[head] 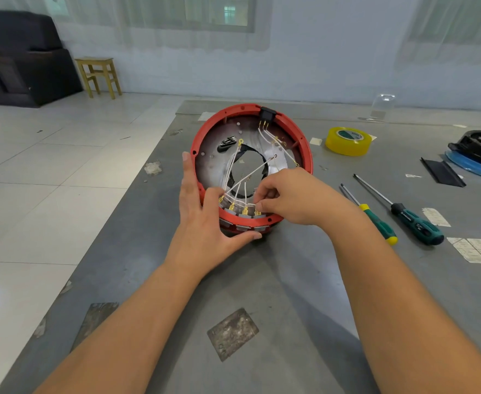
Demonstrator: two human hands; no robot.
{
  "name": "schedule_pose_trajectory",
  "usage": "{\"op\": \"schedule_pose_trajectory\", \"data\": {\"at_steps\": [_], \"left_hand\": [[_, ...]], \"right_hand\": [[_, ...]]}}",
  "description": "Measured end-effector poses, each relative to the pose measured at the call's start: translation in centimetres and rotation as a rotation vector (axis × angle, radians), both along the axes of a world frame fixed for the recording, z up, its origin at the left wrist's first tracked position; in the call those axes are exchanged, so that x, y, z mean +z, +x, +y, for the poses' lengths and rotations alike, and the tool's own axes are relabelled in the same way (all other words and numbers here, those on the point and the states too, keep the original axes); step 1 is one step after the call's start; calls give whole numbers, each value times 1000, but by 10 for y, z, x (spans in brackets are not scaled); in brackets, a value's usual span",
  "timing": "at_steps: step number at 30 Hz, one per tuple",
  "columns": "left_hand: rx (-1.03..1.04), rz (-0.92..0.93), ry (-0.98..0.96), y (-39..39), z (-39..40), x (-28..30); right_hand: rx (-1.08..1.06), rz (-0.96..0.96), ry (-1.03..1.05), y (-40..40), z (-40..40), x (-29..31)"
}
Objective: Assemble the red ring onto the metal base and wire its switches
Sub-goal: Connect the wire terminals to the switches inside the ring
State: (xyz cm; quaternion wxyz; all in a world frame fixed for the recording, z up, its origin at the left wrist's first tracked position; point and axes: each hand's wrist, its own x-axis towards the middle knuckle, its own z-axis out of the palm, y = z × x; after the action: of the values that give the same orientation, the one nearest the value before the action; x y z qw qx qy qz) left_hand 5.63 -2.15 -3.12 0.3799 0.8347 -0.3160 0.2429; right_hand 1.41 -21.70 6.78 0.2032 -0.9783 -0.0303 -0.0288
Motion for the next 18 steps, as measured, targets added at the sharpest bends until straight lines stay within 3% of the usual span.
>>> {"op": "schedule_pose_trajectory", "data": {"at_steps": [18], "left_hand": [[21, -43, 11, -3, -2, 3]], "right_hand": [[-11, 18, 1, -1, 6, 0]]}}
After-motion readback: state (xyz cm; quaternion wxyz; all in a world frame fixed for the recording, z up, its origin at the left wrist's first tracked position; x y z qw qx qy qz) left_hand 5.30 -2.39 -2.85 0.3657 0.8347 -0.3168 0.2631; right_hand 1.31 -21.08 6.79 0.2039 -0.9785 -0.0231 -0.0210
